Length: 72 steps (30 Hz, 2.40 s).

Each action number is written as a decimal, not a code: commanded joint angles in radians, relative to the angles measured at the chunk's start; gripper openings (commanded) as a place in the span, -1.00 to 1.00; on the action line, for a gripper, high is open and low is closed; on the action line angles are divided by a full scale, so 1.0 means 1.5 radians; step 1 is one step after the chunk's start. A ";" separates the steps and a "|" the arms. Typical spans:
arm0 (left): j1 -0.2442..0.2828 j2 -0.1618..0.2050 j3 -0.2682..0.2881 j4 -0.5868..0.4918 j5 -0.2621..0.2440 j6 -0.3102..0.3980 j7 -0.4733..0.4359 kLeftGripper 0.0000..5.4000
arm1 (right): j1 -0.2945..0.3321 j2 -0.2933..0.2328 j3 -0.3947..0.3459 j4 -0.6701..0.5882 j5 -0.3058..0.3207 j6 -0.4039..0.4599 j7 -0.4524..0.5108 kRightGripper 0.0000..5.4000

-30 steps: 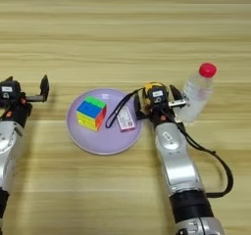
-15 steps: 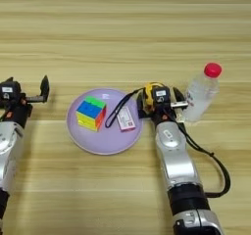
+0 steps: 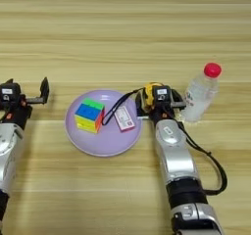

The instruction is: Move the objects on the table

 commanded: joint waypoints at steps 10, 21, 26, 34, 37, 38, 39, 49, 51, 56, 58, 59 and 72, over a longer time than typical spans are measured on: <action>0.006 0.000 -0.001 -0.006 -0.001 0.001 0.000 1.00 | -0.002 0.005 -0.004 0.019 0.005 0.015 0.001 0.54; 0.006 -0.001 -0.001 -0.005 -0.001 0.000 0.000 1.00 | 0.001 0.006 -0.004 0.008 0.008 0.013 0.000 0.54; 0.006 -0.001 -0.001 -0.003 -0.001 -0.001 0.000 1.00 | 0.005 0.005 -0.006 -0.006 0.012 0.008 0.003 0.54; 0.005 -0.002 -0.001 -0.001 0.000 -0.003 0.001 1.00 | 0.012 0.004 -0.006 -0.035 0.013 0.007 0.006 0.54; 0.005 -0.002 -0.001 0.000 0.000 -0.003 0.002 1.00 | 0.014 0.004 -0.005 -0.044 0.013 0.007 0.007 0.54; 0.004 -0.002 -0.001 0.001 0.000 -0.003 0.002 1.00 | 0.015 0.004 -0.005 -0.047 0.013 0.008 0.008 0.54; 0.004 -0.002 -0.001 0.002 0.000 -0.003 0.002 1.00 | 0.016 0.004 -0.005 -0.049 0.013 0.008 0.008 0.54; 0.000 -0.004 0.000 0.006 0.001 -0.005 0.006 1.00 | 0.052 -0.006 -0.001 -0.106 0.011 0.012 0.028 0.54; -0.001 -0.004 0.000 0.008 0.001 -0.005 0.007 1.00 | 0.066 -0.009 -0.002 -0.127 0.012 0.013 0.034 0.54; -0.003 -0.006 0.000 0.012 0.001 -0.007 0.009 1.00 | 0.117 -0.023 -0.006 -0.214 0.020 0.028 0.059 0.54; -0.004 -0.007 0.000 0.014 0.001 -0.007 0.009 1.00 | 0.137 -0.029 -0.010 -0.246 0.026 0.036 0.070 0.54; -0.004 -0.007 0.000 0.014 0.001 -0.008 0.010 1.00 | 0.144 -0.031 -0.010 -0.256 0.027 0.040 0.073 0.54; -0.009 -0.005 0.003 0.023 -0.001 -0.013 0.012 1.00 | 0.301 -0.068 -0.009 -0.439 0.037 0.089 0.134 0.54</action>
